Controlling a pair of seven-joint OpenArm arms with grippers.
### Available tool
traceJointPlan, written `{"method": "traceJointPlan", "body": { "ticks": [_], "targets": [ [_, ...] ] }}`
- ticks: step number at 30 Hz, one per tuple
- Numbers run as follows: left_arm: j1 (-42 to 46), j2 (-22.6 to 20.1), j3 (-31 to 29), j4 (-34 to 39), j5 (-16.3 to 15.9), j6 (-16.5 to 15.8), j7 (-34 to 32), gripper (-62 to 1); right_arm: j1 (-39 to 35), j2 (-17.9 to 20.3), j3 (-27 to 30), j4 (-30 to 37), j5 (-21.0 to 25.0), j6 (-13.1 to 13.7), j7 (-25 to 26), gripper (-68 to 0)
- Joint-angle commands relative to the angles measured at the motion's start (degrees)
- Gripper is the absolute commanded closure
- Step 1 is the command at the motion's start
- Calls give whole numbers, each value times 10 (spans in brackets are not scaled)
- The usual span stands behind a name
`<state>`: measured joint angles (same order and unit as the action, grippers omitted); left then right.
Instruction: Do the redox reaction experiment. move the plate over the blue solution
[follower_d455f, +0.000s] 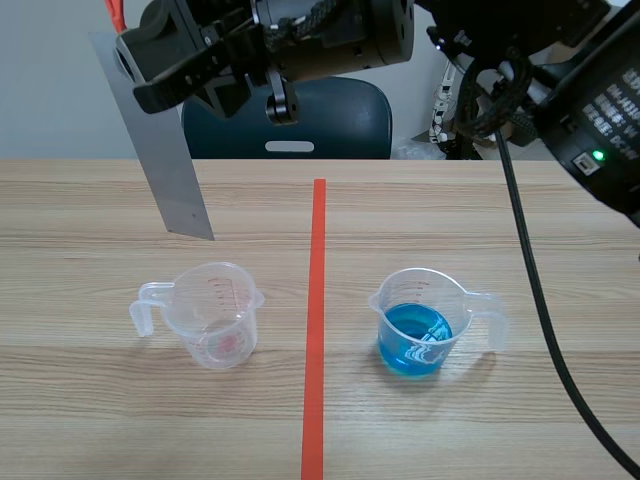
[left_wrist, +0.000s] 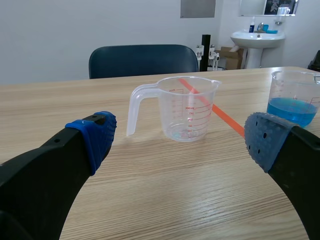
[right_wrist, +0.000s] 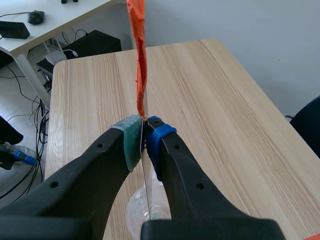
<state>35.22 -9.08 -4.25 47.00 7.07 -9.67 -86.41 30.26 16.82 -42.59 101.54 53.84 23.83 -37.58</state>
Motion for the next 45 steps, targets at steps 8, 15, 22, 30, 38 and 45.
{"method": "traceJointPlan", "body": {
  "ticks": [8, 15, 22, 30, 38, 45],
  "targets": [
    [-2, -5, -2, 6, -4, -2, -26, -542, 12, -3, 3, 13, 8, 0, 13, -6],
    [-2, -5, -2, 6, -4, -1, -26, -542, 12, -3, 3, 13, 8, 0, 10, -6],
    [-2, -5, -2, 6, -4, -1, -26, -540, 12, 0, 3, 13, 30, 0, -13, -6],
    [-1, -5, -2, 6, -4, -1, -26, -540, 11, 24, 16, 13, 63, 10, -22, -6],
    [7, -16, -12, 7, -8, -1, -26, -540, 9, 104, 39, 14, 125, 62, -20, -6],
    [48, -81, -12, 34, -19, -2, -26, -434, 8, 196, 68, 14, 174, 92, -3, -6]
  ]
}}
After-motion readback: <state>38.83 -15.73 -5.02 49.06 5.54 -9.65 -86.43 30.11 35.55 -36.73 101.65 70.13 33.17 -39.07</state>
